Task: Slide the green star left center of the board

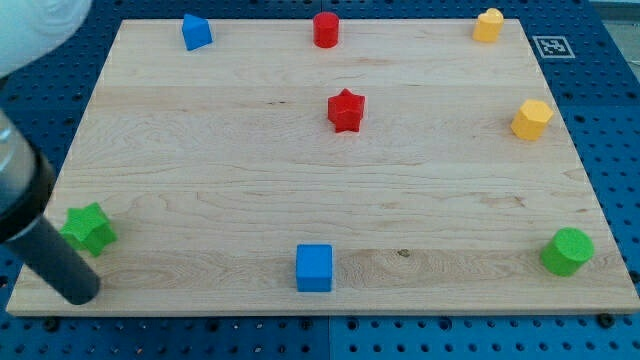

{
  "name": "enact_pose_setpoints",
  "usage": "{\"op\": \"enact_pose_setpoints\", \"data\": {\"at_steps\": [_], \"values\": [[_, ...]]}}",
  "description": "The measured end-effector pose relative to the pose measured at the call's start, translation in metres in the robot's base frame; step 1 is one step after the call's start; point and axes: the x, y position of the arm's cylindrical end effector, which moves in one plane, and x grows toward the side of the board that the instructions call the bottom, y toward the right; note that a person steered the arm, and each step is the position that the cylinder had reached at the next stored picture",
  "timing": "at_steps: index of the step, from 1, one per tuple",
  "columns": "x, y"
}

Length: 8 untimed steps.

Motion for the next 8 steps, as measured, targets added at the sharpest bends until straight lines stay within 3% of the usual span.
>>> {"op": "enact_pose_setpoints", "data": {"at_steps": [1,3,6,8], "values": [[-0.013,-0.026],[-0.026,0.021],[-0.035,0.033],[-0.027,-0.009]]}}
